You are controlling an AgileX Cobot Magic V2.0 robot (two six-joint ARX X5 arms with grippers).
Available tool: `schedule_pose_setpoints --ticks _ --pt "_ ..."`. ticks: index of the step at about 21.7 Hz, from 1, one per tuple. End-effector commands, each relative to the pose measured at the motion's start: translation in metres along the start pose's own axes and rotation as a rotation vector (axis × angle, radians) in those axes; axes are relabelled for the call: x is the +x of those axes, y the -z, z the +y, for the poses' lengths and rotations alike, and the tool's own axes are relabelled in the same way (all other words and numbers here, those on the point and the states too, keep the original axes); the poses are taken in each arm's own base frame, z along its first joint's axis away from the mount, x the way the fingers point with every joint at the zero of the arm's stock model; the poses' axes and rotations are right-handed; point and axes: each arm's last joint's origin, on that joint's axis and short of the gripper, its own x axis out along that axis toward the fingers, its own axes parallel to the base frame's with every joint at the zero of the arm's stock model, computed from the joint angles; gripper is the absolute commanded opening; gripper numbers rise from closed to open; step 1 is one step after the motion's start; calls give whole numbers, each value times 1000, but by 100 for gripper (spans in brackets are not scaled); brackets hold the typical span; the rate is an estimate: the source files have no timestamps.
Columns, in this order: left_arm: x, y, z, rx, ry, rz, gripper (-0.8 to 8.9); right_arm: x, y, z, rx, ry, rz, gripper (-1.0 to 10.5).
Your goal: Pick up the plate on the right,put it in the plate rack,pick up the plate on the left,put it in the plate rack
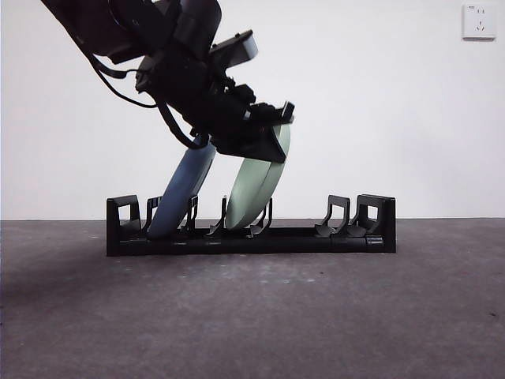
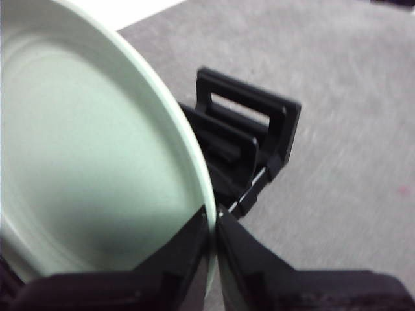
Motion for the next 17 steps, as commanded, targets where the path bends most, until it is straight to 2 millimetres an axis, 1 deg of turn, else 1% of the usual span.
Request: schedule_pose_setpoints --ticks 1,7,12,17 --pt "8 11 1 22 2 39 -9 1 3 0 -8 -18 27 221" --pt "8 15 1 61 -2 69 -9 2 3 0 -8 -17 30 221" --pt "8 21 -1 53 11 129 -9 2 3 0 -9 -17 30 221" --pt "8 21 -3 35 17 132 -9 2 3 0 -14 -17 30 221"
